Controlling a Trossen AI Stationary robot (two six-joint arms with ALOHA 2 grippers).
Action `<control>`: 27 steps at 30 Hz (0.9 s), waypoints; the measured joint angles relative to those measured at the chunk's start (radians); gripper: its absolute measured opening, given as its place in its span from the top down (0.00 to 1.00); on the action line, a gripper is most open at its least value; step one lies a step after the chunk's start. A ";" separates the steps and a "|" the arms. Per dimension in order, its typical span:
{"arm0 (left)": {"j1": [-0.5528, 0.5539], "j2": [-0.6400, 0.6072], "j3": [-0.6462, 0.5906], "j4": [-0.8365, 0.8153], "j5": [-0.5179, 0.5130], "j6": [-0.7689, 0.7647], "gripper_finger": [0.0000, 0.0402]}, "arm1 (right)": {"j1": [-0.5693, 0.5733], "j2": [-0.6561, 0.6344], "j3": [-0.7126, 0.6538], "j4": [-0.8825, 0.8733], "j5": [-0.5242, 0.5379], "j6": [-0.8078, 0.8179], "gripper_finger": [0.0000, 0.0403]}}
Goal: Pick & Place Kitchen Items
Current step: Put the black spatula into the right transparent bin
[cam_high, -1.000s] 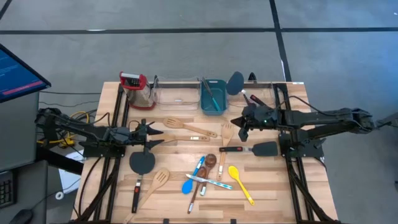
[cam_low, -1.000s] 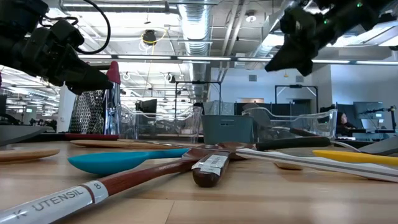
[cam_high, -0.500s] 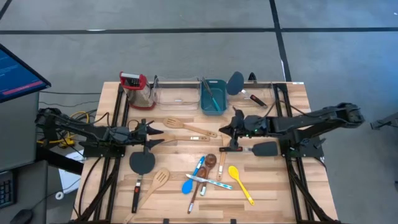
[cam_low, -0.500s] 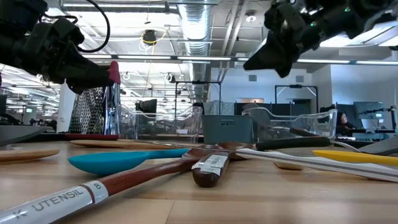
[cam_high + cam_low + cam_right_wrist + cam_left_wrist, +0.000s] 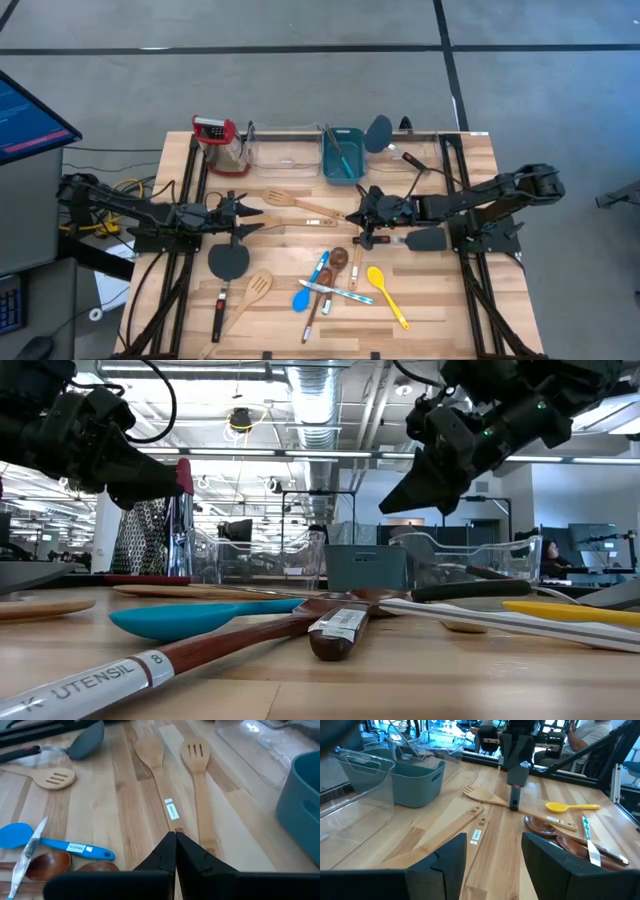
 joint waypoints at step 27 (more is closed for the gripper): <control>0.000 0.000 0.000 0.021 0.000 0.000 0.56 | 0.000 -0.448 0.000 -0.593 -0.027 -0.016 1.00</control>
